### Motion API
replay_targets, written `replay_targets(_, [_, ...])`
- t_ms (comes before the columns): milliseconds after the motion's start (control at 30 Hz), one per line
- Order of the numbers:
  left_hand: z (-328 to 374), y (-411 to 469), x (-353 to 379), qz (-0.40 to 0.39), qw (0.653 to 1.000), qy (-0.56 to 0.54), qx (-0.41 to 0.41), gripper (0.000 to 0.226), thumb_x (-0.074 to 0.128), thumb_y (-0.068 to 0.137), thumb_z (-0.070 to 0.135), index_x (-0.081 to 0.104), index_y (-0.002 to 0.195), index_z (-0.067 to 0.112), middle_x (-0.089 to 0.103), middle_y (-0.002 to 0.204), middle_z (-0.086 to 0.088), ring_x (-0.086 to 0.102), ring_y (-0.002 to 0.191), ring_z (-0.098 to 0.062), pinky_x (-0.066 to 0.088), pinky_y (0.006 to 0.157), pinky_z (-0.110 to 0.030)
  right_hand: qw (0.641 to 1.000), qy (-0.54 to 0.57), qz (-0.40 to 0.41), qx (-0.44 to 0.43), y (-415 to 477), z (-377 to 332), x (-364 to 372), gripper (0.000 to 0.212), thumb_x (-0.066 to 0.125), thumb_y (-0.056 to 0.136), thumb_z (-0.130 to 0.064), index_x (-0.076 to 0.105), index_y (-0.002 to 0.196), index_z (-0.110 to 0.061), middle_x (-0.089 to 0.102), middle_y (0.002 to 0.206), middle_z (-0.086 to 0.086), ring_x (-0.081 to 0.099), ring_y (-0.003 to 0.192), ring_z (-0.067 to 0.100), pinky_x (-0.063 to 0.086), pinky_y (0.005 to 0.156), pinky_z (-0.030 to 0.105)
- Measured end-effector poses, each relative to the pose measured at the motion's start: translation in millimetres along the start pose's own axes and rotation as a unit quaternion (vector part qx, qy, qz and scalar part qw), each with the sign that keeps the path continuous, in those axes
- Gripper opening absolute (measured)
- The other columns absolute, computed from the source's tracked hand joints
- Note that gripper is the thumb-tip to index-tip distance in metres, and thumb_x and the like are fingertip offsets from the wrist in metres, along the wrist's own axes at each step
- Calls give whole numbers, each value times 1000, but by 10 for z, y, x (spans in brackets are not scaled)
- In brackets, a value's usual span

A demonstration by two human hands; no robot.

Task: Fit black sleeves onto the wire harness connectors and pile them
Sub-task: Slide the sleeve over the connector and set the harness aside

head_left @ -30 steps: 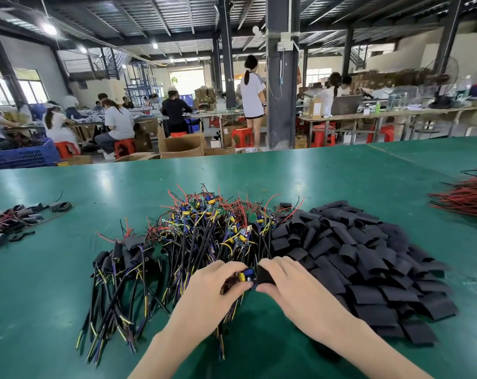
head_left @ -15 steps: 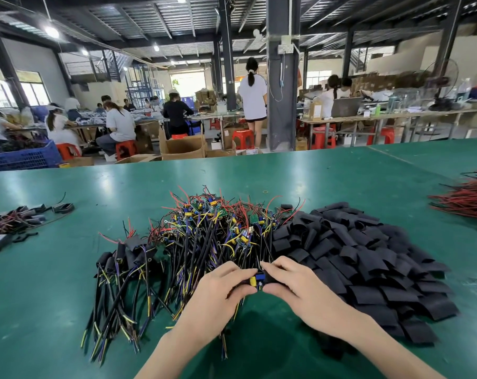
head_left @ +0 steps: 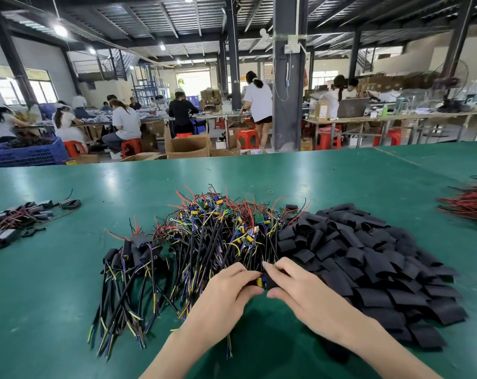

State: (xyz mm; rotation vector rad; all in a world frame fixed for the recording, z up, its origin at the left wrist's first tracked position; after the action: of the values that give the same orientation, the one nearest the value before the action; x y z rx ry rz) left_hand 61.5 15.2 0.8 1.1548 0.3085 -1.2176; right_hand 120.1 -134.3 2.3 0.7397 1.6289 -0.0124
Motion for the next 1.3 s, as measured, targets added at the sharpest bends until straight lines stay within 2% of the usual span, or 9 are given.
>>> replay_targets(100, [-19,-8,13,-3,1000,-12,-5,22,65,88,13,67,109,15,52,87,15,47,78,12,32,75,-3,998,-59,-25,-23,-18,-22,30,56,33,100,-38,20,149,-14,36,125,-1,45,105,12,34,94,22])
replay_targets(233, [-40,-21,36,3,994,-80,-71,52,68,86,17,42,112,54,57,85,16,52,70,6,36,70,-4,997,77,-15,11,29,28,-16,49,43,98,-32,36,143,-13,44,110,0,46,96,13,38,89,24])
replay_targets(333, [-41,-24,68,-17,994,-74,-77,64,68,85,18,33,106,67,56,82,18,52,73,2,37,71,-6,991,128,-32,19,25,68,21,46,48,97,-27,42,140,-11,47,100,5,46,91,14,39,85,24])
replay_targets(467, [-29,-16,60,-24,991,-102,-89,51,70,84,17,41,107,52,58,87,18,56,77,-1,38,74,-7,988,149,-40,25,20,86,24,51,54,95,-26,39,142,-15,45,100,-2,42,88,1,31,81,10])
replay_targets(600, [-77,11,-24,-9,978,-157,-134,29,66,87,15,52,110,25,66,86,14,56,69,1,40,70,-11,990,134,19,29,36,56,-14,45,55,94,-23,45,138,-16,46,104,-7,44,93,7,36,86,18])
replay_targets(700, [-96,20,-89,-33,975,-152,-161,9,63,89,13,63,91,22,71,76,6,55,61,2,41,65,-15,989,136,45,30,30,16,-34,41,55,94,-23,48,134,-17,47,109,-9,47,96,9,38,88,24])
replay_targets(833, [-53,22,-121,-8,970,-176,-165,12,63,89,11,67,78,15,70,70,3,60,65,-11,46,67,-23,993,87,32,73,8,52,-7,54,52,92,-40,32,140,-24,44,121,-8,49,106,16,38,91,30])
replay_targets(933, [-24,19,-133,18,970,-182,-160,14,64,88,12,67,75,15,69,67,2,54,59,-4,42,61,-17,994,29,24,102,4,88,-1,47,48,91,-49,39,129,-24,53,120,-8,52,102,19,40,85,32])
replay_targets(1300, [25,1,-31,32,963,-198,-179,19,64,88,12,66,70,17,64,59,7,43,50,-7,34,52,-20,993,-11,21,117,22,78,166,38,47,95,-42,33,124,-22,60,108,0,52,82,24,35,66,33])
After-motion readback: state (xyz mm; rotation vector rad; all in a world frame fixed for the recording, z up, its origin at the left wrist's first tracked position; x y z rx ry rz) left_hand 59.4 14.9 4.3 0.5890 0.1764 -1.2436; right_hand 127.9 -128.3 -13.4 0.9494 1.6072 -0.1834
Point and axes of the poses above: each hand's wrist, its own y-axis towards the middle knuckle, its own x-axis out of the palm, z = x × y, the point moved 3 cm from there along y, towards the middle knuckle
